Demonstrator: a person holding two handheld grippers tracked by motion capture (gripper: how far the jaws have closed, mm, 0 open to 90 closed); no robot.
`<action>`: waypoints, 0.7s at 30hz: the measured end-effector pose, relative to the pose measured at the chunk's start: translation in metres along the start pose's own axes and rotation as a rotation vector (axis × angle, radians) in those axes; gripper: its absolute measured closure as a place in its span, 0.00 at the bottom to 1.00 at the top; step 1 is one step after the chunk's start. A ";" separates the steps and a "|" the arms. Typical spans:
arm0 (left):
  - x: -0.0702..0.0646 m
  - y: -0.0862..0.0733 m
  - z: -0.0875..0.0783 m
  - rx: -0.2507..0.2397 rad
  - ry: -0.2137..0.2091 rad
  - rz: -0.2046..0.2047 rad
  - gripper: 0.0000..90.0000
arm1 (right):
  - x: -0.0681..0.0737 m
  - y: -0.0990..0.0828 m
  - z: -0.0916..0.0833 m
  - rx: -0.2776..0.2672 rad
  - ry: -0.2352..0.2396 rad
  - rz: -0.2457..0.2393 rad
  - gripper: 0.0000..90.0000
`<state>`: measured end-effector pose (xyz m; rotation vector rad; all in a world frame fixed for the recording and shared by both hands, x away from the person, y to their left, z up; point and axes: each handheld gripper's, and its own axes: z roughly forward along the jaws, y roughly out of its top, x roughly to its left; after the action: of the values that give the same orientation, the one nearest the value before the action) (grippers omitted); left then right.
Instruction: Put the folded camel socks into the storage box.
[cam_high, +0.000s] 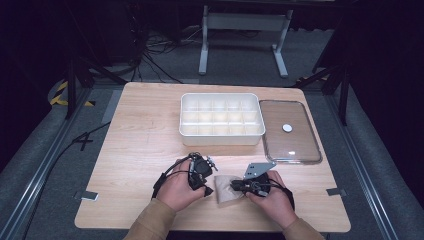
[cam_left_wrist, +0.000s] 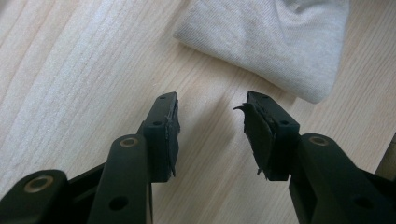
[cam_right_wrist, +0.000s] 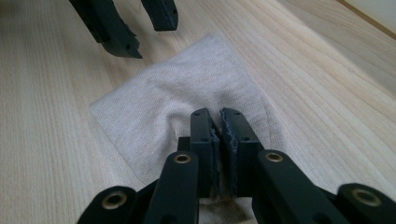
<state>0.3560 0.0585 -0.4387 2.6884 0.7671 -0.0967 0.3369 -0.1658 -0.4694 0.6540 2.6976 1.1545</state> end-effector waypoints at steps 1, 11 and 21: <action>-0.001 0.000 0.000 0.005 0.001 -0.002 0.62 | 0.000 0.000 0.000 0.001 -0.001 -0.002 0.92; -0.004 0.002 0.008 0.000 -0.014 0.051 0.65 | 0.001 0.000 0.000 0.003 -0.006 -0.010 0.92; -0.009 0.007 0.012 -0.039 -0.005 0.114 0.72 | 0.003 0.001 0.000 0.003 -0.013 -0.023 0.92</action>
<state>0.3524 0.0447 -0.4468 2.6866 0.6061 -0.0596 0.3345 -0.1639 -0.4690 0.6267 2.6896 1.1370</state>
